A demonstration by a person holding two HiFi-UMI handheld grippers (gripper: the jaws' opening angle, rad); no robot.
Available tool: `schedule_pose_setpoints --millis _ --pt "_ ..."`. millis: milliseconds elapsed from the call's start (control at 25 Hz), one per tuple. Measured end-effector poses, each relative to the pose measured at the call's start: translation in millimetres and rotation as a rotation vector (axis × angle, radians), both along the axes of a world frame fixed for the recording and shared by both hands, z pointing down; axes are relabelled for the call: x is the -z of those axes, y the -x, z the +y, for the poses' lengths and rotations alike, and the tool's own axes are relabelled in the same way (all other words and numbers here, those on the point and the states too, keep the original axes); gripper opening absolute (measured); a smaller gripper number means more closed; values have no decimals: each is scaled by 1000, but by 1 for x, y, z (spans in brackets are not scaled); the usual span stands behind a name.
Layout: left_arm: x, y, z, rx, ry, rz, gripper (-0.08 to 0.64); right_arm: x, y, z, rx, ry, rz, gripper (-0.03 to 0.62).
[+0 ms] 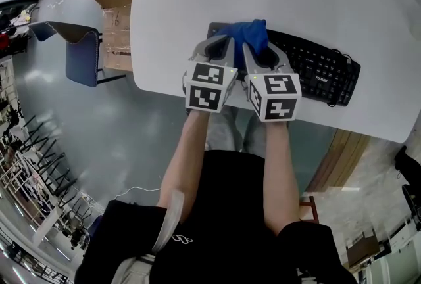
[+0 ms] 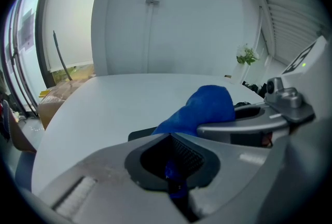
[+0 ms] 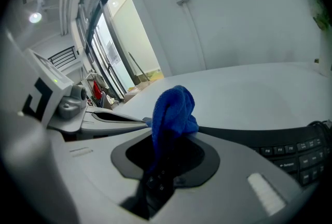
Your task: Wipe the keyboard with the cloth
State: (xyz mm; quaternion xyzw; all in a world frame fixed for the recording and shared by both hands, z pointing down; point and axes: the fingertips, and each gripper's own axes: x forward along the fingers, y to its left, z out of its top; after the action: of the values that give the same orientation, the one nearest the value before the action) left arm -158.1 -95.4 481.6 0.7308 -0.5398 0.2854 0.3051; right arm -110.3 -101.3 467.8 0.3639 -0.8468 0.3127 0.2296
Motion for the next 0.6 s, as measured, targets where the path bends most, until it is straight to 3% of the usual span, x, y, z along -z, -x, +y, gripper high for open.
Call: schedule_pose_setpoints --millis 600 --pt "-1 -38 -1 -45 0 11 -5 0 -37 0 -39 -6 17 94"
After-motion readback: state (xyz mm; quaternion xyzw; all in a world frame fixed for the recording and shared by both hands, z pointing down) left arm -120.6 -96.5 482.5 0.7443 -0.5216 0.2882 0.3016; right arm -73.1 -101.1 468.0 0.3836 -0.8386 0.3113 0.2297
